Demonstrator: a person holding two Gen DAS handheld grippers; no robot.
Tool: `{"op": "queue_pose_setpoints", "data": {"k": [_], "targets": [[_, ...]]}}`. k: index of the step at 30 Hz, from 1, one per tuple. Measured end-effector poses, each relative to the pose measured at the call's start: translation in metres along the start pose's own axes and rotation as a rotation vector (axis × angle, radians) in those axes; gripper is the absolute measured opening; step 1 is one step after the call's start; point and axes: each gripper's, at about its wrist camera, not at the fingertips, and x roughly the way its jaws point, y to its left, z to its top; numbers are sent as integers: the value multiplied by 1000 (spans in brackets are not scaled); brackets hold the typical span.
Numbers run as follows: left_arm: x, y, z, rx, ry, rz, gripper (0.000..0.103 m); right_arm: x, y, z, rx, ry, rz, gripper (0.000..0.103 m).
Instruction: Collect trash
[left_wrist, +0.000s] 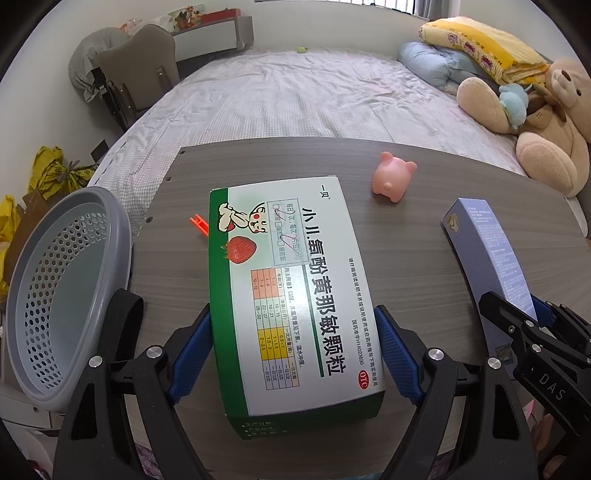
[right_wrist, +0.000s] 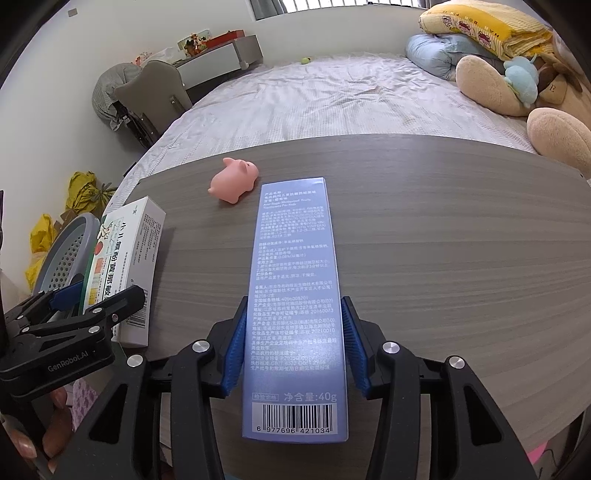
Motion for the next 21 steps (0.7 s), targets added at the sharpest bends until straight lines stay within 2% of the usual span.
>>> {"op": "queue_pose_setpoints", "data": {"k": [13, 16, 18, 20, 21], "targets": [[6, 11, 1, -63, 35, -25, 82, 14, 15, 12, -78, -12, -56, 48], [10, 10, 2, -75, 48, -22, 89, 14, 16, 13, -97, -18, -60, 45], [13, 9, 4, -83, 54, -20, 89, 14, 16, 13, -97, -19, -54, 45], [14, 8, 5, -79, 49, -14, 87, 14, 14, 14, -88, -20, -43, 44], [14, 7, 6, -74, 47, -12, 78, 14, 13, 14, -84, -21, -39, 44]]}}
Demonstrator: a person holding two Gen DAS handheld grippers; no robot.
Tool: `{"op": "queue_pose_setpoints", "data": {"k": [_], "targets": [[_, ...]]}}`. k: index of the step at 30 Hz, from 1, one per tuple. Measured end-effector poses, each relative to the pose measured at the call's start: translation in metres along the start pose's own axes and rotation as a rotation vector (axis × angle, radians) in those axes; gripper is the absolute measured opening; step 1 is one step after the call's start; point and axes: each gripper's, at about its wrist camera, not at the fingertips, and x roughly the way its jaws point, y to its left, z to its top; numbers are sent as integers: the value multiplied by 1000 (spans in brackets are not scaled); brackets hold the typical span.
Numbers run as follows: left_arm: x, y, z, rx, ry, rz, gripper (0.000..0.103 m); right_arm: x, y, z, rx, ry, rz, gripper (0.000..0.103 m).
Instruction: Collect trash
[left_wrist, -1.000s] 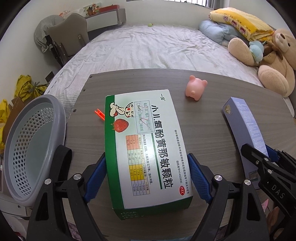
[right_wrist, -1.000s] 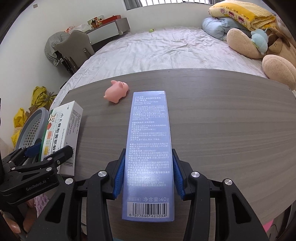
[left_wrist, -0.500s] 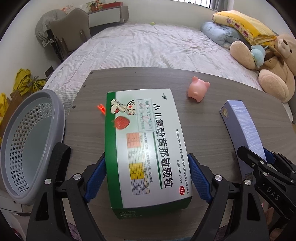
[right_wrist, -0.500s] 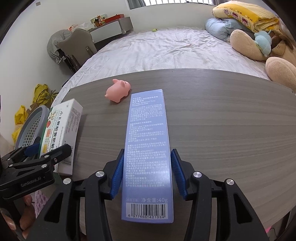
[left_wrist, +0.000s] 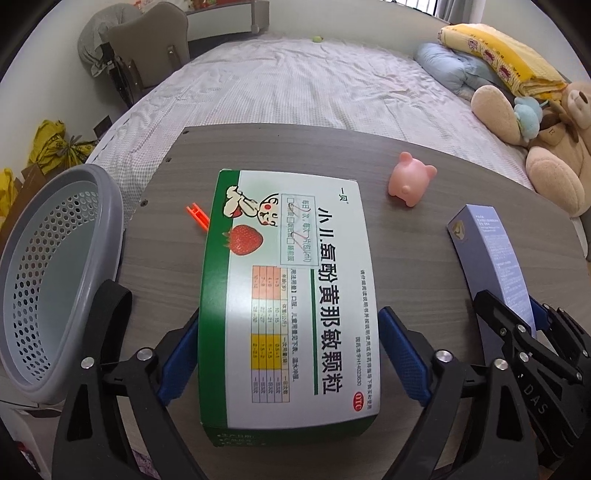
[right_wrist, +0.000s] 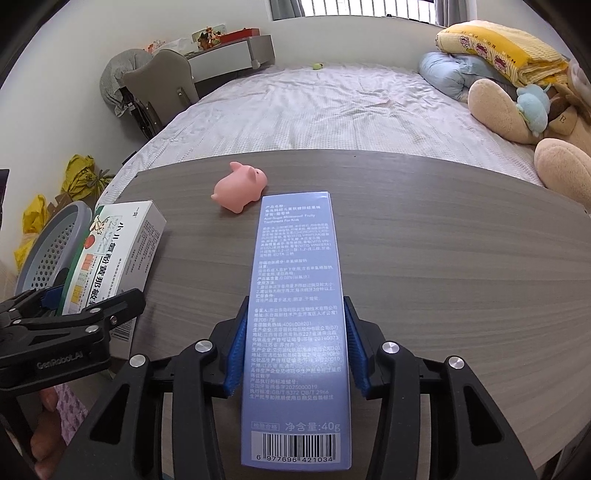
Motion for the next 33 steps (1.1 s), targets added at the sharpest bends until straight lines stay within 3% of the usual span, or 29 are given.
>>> {"op": "queue_pose_setpoints", "data": {"k": [9, 18, 23, 33], "targets": [[-14, 5, 3, -4, -29, -16, 76, -8, -3, 0, 39, -17, 36, 44], [-67, 36, 13, -18, -161, 19, 76, -42, 11, 19, 35, -93, 80, 44], [-91, 77, 14, -41, -218, 91, 76, -53, 41, 39, -1, -126, 143, 44], [-104, 176, -2, -137, -229, 236, 76, -36, 143, 65, -158, -94, 267, 44]]}}
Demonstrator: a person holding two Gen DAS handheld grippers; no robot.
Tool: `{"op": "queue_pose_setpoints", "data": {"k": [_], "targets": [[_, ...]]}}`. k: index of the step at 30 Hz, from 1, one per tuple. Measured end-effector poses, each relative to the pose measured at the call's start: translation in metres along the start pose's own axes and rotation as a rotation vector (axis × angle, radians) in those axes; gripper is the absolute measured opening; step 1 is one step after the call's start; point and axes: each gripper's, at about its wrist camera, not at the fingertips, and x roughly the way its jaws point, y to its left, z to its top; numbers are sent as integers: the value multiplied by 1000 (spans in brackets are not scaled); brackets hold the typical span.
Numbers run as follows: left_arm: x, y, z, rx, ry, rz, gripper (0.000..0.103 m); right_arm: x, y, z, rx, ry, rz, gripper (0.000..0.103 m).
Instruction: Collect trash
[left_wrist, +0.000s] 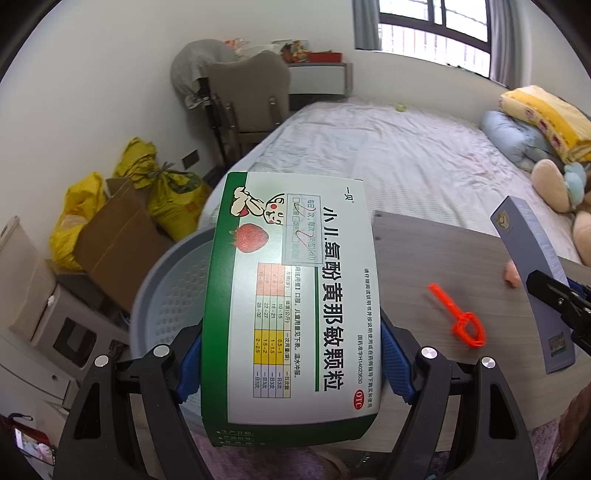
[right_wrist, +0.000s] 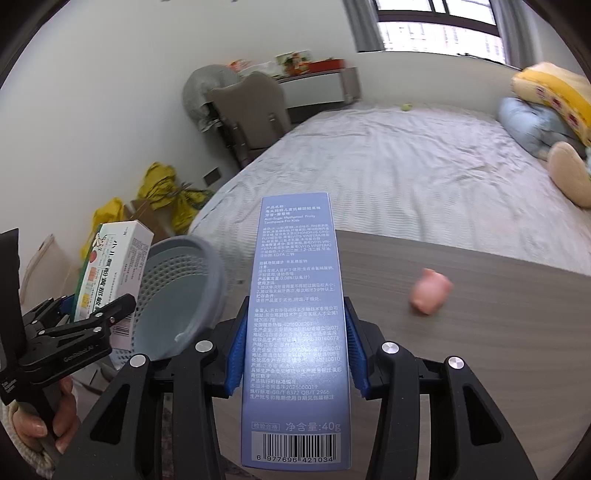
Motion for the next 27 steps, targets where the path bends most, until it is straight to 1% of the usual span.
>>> {"op": "queue_pose_setpoints", "data": {"k": [3, 12, 19, 24, 25, 27], "targets": [[9, 25, -3, -29, 16, 20, 76, 17, 28, 7, -47, 27, 36, 44], [34, 72, -12, -81, 68, 44, 76, 69, 102, 23, -170, 104, 140, 44], [49, 95, -16, -107, 93, 60, 76, 97, 136, 28, -225, 143, 177, 44], [54, 103, -15, -119, 97, 78, 79, 111, 151, 31, -251, 150, 173, 45], [54, 104, -15, -119, 96, 83, 79, 113, 152, 31, -254, 150, 171, 47], [54, 108, -15, -122, 94, 94, 81, 112, 154, 30, -256, 141, 170, 66]]}}
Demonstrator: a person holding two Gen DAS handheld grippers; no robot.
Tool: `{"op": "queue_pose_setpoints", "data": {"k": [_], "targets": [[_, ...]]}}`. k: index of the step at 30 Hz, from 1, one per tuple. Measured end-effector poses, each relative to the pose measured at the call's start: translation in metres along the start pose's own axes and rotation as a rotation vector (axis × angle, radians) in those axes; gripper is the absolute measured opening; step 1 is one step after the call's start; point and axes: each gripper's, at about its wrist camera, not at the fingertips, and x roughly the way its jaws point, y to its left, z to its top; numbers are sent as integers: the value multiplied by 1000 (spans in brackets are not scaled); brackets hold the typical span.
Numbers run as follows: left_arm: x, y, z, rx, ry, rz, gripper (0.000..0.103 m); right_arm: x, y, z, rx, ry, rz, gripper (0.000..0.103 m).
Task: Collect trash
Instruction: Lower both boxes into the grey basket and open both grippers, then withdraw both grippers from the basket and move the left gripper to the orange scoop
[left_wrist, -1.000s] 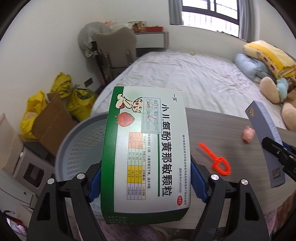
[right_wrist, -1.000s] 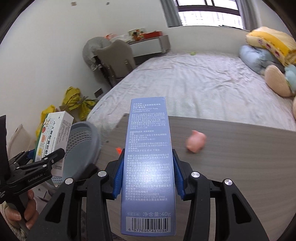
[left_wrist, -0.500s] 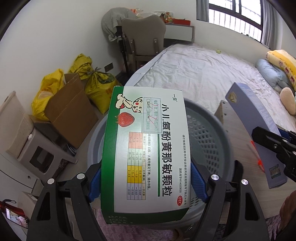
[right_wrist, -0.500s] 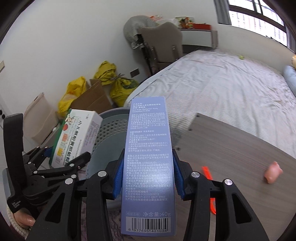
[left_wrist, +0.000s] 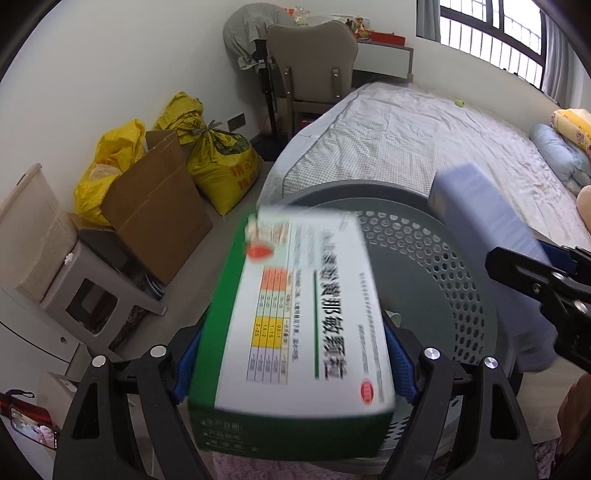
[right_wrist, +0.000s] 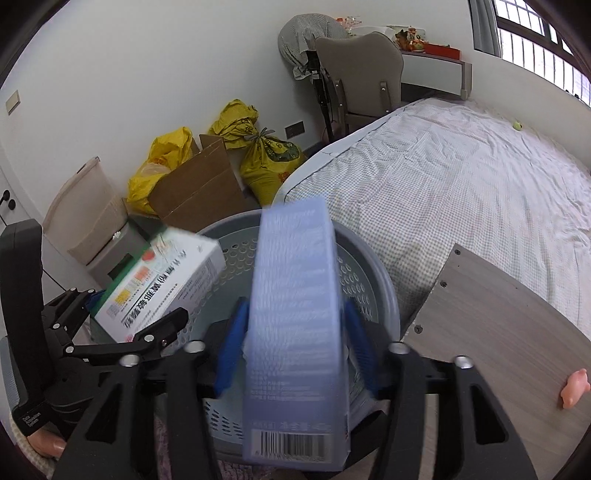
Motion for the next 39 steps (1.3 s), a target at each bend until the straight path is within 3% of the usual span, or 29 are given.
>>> {"op": "queue_pose_setpoints", "data": {"k": [3, 6, 39], "targets": [[0, 4, 0, -8, -1, 13, 90, -5, 3, -2, -12, -19, -17, 70], [-1, 5, 0, -12, 3, 6, 93, -4, 3, -2, -10, -14, -24, 70], [-32, 1, -17, -33, -17, 43, 96, -44, -9, -34, 34, -62, -94, 71]]}}
